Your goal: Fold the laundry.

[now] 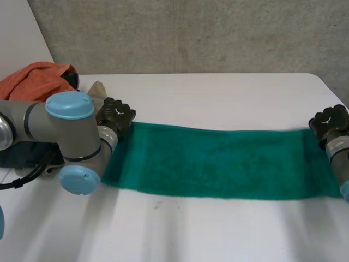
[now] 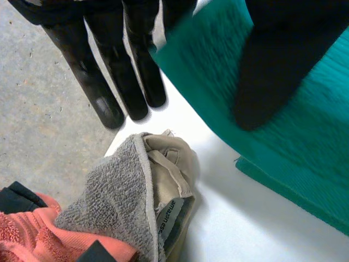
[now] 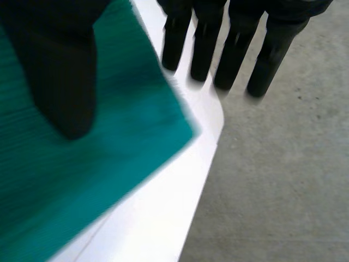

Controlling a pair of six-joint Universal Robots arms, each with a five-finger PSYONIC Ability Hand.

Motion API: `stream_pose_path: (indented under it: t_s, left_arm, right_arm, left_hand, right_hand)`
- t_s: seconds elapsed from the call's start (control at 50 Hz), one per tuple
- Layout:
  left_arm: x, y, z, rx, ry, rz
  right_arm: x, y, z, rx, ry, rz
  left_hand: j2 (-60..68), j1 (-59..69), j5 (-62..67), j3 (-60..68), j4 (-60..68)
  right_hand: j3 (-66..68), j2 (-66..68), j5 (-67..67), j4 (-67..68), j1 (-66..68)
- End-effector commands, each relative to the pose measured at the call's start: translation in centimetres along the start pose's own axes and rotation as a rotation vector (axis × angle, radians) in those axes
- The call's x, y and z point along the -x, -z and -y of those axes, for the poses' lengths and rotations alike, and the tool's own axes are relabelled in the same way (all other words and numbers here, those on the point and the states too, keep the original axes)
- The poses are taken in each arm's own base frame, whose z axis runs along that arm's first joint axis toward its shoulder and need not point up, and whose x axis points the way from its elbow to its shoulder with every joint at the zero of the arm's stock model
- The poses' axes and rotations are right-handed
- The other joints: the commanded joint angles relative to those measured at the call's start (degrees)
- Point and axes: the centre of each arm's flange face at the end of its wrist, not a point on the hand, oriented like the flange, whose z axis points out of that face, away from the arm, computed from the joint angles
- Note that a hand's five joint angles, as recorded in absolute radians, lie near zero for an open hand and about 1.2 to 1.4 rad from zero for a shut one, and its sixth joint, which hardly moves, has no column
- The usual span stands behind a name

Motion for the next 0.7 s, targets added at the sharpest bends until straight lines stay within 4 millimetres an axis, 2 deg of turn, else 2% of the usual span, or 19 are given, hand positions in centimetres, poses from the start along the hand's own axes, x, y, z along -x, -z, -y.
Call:
stream_pose_path:
  t_s: [0.02,0.08,0.12,0.14,0.2,0.28,0.36,0.44,0.58,0.62,0.68,0.7]
  left_arm:
    - [-1.1,0.7,0.9,-0.009,-0.005,-0.009]
    - [-1.3,1.2,0.7,0.002,-0.007,-0.015]
    - [-0.8,1.8,1.0,-0.001,-0.007,-0.009]
    - [-0.6,2.0,1.2,-0.003,-0.005,-0.005]
    - [-0.1,3.0,1.7,-0.011,-0.003,-0.005]
    - [-0.1,3.9,1.7,-0.010,-0.003,-0.013]
    - [-0.2,4.5,1.5,-0.002,-0.004,-0.022]
    - [-0.7,4.8,1.1,0.010,-0.006,-0.038]
    - [-1.2,5.1,1.2,0.007,-0.001,-0.051]
    - [-1.2,5.1,1.2,0.007,0.002,-0.051]
    - [-1.2,5.1,1.3,0.006,0.008,-0.050]
    - [-1.2,5.2,1.4,0.004,0.010,-0.050]
  right_arm:
    - [-0.2,0.3,-0.6,0.053,-0.009,-0.032]
    - [-0.1,1.6,-0.9,0.081,-0.006,0.012]
    - [-0.9,2.7,-0.6,0.090,-0.011,0.026]
    - [-1.7,4.0,-0.3,0.093,-0.024,0.051]
    - [-2.1,5.3,-0.5,0.091,-0.061,0.115]
    - [-1.9,6.5,-2.7,0.131,-0.173,0.257]
    - [-1.8,6.8,-4.4,0.163,-0.230,0.296]
    - [-2.1,6.4,-5.9,0.182,-0.253,0.259]
    - [-1.6,5.7,-6.9,0.172,-0.250,0.220]
    - [-1.1,5.3,-7.5,0.177,-0.254,0.223]
    - [-1.0,4.9,-7.9,0.188,-0.251,0.212]
    - [-1.1,4.8,-8.0,0.194,-0.247,0.206]
  left_hand:
    - [-28.6,-24.2,-28.6,-29.1,-28.7]
    - [-28.6,-24.2,-28.6,-29.1,-28.7]
    - [-28.6,-24.2,-28.6,-29.1,-28.7]
    - [-28.6,-24.2,-28.6,-29.1,-28.7]
    - [-28.6,-24.2,-28.6,-29.1,-28.7]
    - [-28.6,-24.2,-28.6,-29.1,-28.7]
    - [-28.6,-24.2,-28.6,-29.1,-28.7]
    - [-28.6,-24.2,-28.6,-29.1,-28.7]
    - [-28.6,-24.2,-28.6,-29.1,-28.7]
    - [-28.6,-24.2,-28.6,-29.1,-28.7]
    - [-28.6,-24.2,-28.6,-29.1,-28.7]
    - [-28.6,-24.2,-28.6,-29.1,-28.7]
  right_hand:
    - [-21.8,-20.7,-21.8,-22.1,-20.7]
    - [-21.8,-20.7,-21.8,-22.1,-20.7]
    - [-21.8,-20.7,-21.8,-22.1,-20.7]
    - [-21.8,-20.7,-21.8,-22.1,-20.7]
    - [-21.8,-20.7,-21.8,-22.1,-20.7]
    - [-8.3,-7.1,-8.3,-8.6,-7.2]
    - [-2.9,-1.8,-2.9,-3.2,-1.8]
    - [-0.6,0.6,-0.6,-0.8,0.5]
    - [6.7,7.8,6.7,6.4,7.8]
    - [18.9,20.1,18.9,18.6,20.0]
    - [48.1,49.3,48.1,47.8,49.2]
    - [48.2,49.3,48.2,47.9,49.3]
